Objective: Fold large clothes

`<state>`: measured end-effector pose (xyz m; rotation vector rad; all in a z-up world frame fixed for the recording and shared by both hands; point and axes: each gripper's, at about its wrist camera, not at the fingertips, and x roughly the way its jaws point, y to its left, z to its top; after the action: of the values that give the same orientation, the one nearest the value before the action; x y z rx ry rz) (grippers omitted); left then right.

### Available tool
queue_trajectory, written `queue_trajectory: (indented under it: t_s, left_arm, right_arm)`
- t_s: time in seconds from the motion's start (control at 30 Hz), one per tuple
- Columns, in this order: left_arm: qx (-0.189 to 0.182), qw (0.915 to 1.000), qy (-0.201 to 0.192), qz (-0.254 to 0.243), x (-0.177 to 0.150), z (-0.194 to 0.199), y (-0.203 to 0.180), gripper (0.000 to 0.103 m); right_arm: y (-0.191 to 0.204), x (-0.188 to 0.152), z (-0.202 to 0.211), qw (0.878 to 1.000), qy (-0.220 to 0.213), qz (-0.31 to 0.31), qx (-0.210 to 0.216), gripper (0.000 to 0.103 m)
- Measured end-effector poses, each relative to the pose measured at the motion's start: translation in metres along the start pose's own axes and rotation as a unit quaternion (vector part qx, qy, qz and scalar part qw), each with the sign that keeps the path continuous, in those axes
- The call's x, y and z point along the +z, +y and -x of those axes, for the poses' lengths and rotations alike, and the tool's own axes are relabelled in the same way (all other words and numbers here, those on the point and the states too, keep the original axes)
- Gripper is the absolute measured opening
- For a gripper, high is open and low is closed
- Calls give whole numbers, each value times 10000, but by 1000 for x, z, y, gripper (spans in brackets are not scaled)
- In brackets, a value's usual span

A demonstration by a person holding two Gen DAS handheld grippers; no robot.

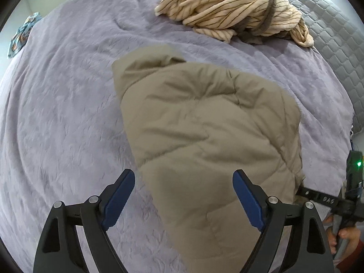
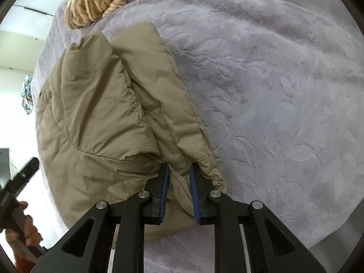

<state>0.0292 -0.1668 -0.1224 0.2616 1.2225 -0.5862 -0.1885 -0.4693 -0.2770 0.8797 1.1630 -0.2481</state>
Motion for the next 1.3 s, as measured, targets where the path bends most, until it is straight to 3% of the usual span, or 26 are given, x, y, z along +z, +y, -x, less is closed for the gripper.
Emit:
queue_trajectory:
  t_s: [0.17, 0.2, 0.23, 0.47, 0.6, 0.67, 0.83, 1.0, 1.07, 1.1, 1.17, 1.3]
  left_arm:
    - [-70, 9994, 138, 322, -11, -7, 13, 89]
    - [-108, 9989, 175, 430, -15, -11, 18, 91]
    - [-105, 9985, 206, 491, -17, -13, 21, 103]
    - [-614, 9890, 408, 1284, -31, -28, 48, 103]
    - [-709, 9877, 377, 1341, -32, -29, 49, 103]
    - [-796, 9866, 350, 1380, -32, -28, 50, 103]
    - [-970, 9816, 351, 1609, -32, -29, 61, 103]
    - [-1153, 9772, 310, 1756, -33, -33, 72, 103]
    - [-1305, 9750, 354, 1761, -31, -37, 73, 103]
    - [-1452, 9727, 401, 1766, -31, -41, 75, 103]
    - [-1658, 9677, 425, 1849, -32, -44, 81, 103]
    - [-2316, 9485, 380, 2129, -31, -55, 91, 103]
  right_arm:
    - [2, 7, 15, 9997, -84, 212, 133, 22]
    - [4, 11, 19, 9993, -141, 324, 150, 29]
    - [5, 15, 22, 9988, -183, 426, 151, 38]
    - [5, 38, 19, 9973, -110, 716, 142, 61]
    - [7, 40, 20, 9963, -154, 821, 200, 72]
    - [5, 42, 28, 9953, -262, 865, 343, 83]
    - [-3, 58, 27, 9928, -114, 742, 934, 83]
    - [-5, 72, 4, 9905, 253, 785, 1104, 84]
    - [-2, 75, -5, 9892, 356, 883, 1111, 97]
    - [1, 77, -8, 9882, 372, 948, 1147, 103]
    - [6, 82, -14, 9858, 451, 1063, 1222, 103]
    - [11, 93, -30, 9812, 711, 1148, 1375, 103]
